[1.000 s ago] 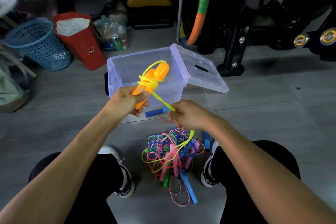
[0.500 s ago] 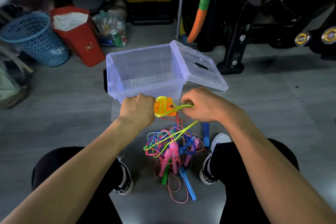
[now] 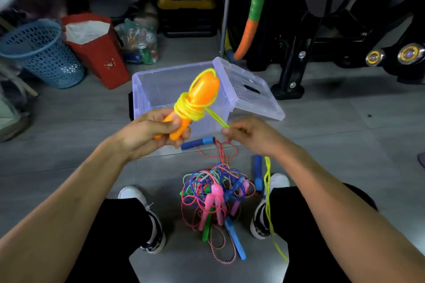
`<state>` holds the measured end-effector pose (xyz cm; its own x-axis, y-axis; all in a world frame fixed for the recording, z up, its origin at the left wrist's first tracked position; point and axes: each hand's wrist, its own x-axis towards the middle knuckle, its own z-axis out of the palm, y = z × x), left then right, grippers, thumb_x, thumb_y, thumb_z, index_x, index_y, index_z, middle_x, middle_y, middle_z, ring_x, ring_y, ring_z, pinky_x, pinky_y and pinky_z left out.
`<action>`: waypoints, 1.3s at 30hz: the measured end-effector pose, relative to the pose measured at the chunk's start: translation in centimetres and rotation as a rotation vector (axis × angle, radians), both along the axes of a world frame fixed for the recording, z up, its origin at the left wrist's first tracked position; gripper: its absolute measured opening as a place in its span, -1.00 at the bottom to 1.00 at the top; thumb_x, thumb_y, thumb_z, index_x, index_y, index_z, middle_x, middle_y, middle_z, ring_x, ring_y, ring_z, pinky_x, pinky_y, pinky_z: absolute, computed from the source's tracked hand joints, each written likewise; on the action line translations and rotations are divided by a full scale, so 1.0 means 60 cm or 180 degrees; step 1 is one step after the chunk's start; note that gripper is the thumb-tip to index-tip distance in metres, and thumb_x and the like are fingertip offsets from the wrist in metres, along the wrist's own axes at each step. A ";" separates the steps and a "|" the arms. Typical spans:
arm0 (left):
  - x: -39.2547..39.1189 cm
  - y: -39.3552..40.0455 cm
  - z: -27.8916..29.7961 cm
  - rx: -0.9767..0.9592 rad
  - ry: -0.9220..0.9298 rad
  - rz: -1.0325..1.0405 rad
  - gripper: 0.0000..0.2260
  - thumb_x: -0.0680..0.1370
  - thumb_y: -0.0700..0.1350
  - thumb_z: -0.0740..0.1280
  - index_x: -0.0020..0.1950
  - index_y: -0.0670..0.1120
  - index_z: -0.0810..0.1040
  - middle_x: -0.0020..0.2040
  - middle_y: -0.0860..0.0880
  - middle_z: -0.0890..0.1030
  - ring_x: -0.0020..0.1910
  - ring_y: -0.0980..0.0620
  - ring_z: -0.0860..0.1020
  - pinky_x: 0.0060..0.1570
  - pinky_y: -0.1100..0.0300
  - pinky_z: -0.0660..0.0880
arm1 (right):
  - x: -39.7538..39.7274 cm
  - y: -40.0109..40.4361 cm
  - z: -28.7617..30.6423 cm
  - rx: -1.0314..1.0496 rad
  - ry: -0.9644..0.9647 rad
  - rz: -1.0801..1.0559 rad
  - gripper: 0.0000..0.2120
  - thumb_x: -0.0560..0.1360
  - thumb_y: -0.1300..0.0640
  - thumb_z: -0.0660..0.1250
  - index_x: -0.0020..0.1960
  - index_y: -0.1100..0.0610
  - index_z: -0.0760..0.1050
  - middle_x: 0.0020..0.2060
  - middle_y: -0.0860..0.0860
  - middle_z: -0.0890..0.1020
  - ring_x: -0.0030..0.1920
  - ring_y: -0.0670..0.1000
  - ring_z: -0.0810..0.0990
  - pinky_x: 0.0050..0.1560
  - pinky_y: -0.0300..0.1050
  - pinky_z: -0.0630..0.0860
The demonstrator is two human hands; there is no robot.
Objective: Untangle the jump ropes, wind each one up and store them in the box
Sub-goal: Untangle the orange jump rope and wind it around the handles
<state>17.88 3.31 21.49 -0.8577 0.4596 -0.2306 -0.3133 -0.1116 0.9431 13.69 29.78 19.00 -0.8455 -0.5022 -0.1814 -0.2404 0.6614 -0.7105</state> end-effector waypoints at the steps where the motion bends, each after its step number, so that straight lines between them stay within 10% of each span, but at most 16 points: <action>1: -0.001 0.009 0.000 0.0240 -0.0159 0.0264 -0.65 0.35 0.12 0.53 -0.05 -0.11 0.63 -0.25 -0.10 0.59 -0.36 0.01 0.51 -0.30 0.21 0.50 | 0.008 -0.014 -0.004 0.0100 -0.0011 0.0102 -0.64 0.60 -0.07 0.23 -0.16 0.16 0.62 -0.45 -0.09 0.49 -0.42 -0.19 0.44 -0.28 -0.16 0.36; 4: -0.009 0.041 -0.001 0.0017 -0.0487 0.1140 -0.78 0.59 0.00 0.27 -0.04 -0.16 0.54 -0.27 -0.07 0.57 -0.43 0.05 0.47 -0.43 0.25 0.45 | 0.033 -0.052 -0.015 0.0502 0.0112 0.0467 -0.62 0.64 -0.06 0.16 -0.14 0.21 0.51 -0.25 0.05 0.61 -0.15 0.06 0.57 -0.07 -0.02 0.48; 8: -0.020 0.042 -0.024 -0.1855 -0.0328 0.1484 -0.82 0.59 -0.06 0.32 -0.12 -0.15 0.59 -0.21 -0.13 0.64 -0.43 0.02 0.49 -0.44 0.23 0.47 | 0.054 -0.068 -0.003 0.0673 0.0503 0.0612 -0.70 0.62 -0.04 0.19 -0.24 0.05 0.31 -0.23 0.14 0.57 -0.12 0.15 0.49 -0.18 -0.01 0.41; 15: -0.004 0.068 -0.046 -0.5334 0.1062 0.0031 -0.81 0.55 -0.03 0.26 0.14 -0.02 0.52 0.11 -0.09 0.59 0.12 -0.19 0.56 -0.04 0.09 0.43 | 0.027 -0.024 0.035 0.0494 0.0834 0.0291 -0.81 0.51 -0.03 0.34 -0.16 0.07 0.60 -0.38 -0.08 0.56 -0.22 0.03 0.53 -0.19 -0.04 0.48; 18: 0.001 0.076 -0.049 -0.5032 0.1679 -0.0979 -0.87 0.54 -0.03 0.31 0.08 0.08 0.54 0.05 0.01 0.61 0.09 -0.09 0.56 -0.10 0.15 0.38 | 0.002 -0.006 0.035 0.0007 0.0906 0.0120 -0.79 0.42 -0.12 0.41 -0.14 0.01 0.67 -0.31 -0.13 0.63 -0.22 -0.08 0.57 -0.14 -0.05 0.53; 21: 0.004 0.064 -0.043 -0.3406 0.1652 -0.1273 -0.93 0.48 -0.10 0.42 -0.13 0.02 0.55 -0.25 0.13 0.55 -0.20 0.13 0.51 -0.16 0.18 0.44 | -0.022 0.008 0.022 -0.0474 0.0855 -0.0206 -0.83 0.41 0.00 0.50 -0.13 0.10 0.69 -0.25 -0.06 0.68 -0.22 -0.05 0.61 -0.12 -0.06 0.52; 29: 0.000 0.036 0.003 -0.0719 0.0387 0.0229 -0.84 0.45 -0.22 0.38 0.01 -0.19 0.57 -0.15 -0.09 0.66 -0.21 0.02 0.59 -0.11 0.22 0.54 | -0.017 -0.005 -0.002 -0.0568 -0.0059 -0.0270 -0.74 0.55 -0.07 0.32 -0.24 0.00 0.64 -0.45 -0.06 0.57 -0.43 -0.15 0.47 -0.31 -0.18 0.37; 34: -0.015 0.053 -0.013 -0.1232 0.0008 0.1406 -0.90 0.61 -0.18 0.29 -0.05 -0.15 0.57 -0.12 -0.14 0.65 -0.33 0.01 0.56 -0.20 0.17 0.60 | 0.008 -0.039 -0.004 -0.0015 -0.0082 0.0158 -0.75 0.56 -0.03 0.32 -0.24 0.04 0.56 -0.47 -0.06 0.50 -0.45 -0.13 0.42 -0.37 -0.17 0.33; 39: -0.020 0.050 -0.046 -0.3869 0.0568 0.1123 -0.86 0.56 -0.14 0.26 -0.19 -0.12 0.46 -0.13 -0.18 0.62 -0.22 -0.15 0.55 -0.18 0.10 0.48 | 0.021 -0.040 0.016 0.0176 0.0384 0.0250 -0.80 0.52 0.05 0.36 -0.20 0.15 0.57 -0.41 -0.04 0.57 -0.37 -0.03 0.50 -0.34 -0.09 0.35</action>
<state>16.69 6.32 18.71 -0.9519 -0.2230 -0.2100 -0.3021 0.7976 0.5221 14.95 27.39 19.99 -0.8213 -0.5598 -0.1100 -0.3744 0.6744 -0.6364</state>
